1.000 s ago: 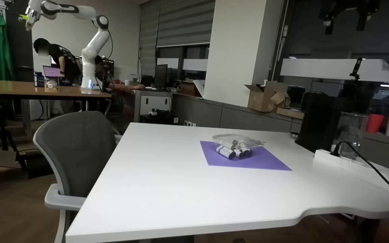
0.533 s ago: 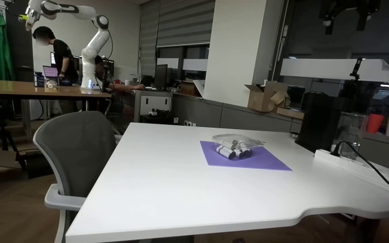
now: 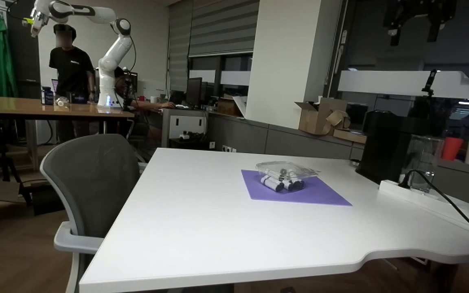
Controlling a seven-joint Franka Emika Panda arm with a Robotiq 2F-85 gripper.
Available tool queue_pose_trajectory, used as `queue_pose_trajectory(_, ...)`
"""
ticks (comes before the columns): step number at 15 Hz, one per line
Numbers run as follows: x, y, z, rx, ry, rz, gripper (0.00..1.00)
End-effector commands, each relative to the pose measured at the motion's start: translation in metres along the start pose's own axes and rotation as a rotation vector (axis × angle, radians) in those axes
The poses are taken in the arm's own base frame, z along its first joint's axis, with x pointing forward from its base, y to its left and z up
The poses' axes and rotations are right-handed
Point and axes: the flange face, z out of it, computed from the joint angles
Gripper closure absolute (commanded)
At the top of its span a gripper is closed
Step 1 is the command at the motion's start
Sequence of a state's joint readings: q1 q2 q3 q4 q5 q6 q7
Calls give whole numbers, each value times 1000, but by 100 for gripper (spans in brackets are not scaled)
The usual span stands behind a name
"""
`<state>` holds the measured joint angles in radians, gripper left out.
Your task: Open the container on the table
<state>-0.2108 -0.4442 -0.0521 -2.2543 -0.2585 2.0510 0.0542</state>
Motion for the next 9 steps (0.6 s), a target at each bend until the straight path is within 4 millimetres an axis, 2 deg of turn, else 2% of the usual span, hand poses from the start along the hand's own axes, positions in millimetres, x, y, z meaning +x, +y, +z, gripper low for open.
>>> queue_pose_trajectory(1, 35, 6, 57, 112, -71, -24, 0)
queue_pose_trajectory(5, 68, -7, 140, 282, -143, -58, 0)
queue_pose_trajectory(9, 92, -49, 217, 458, -257, -92, 0)
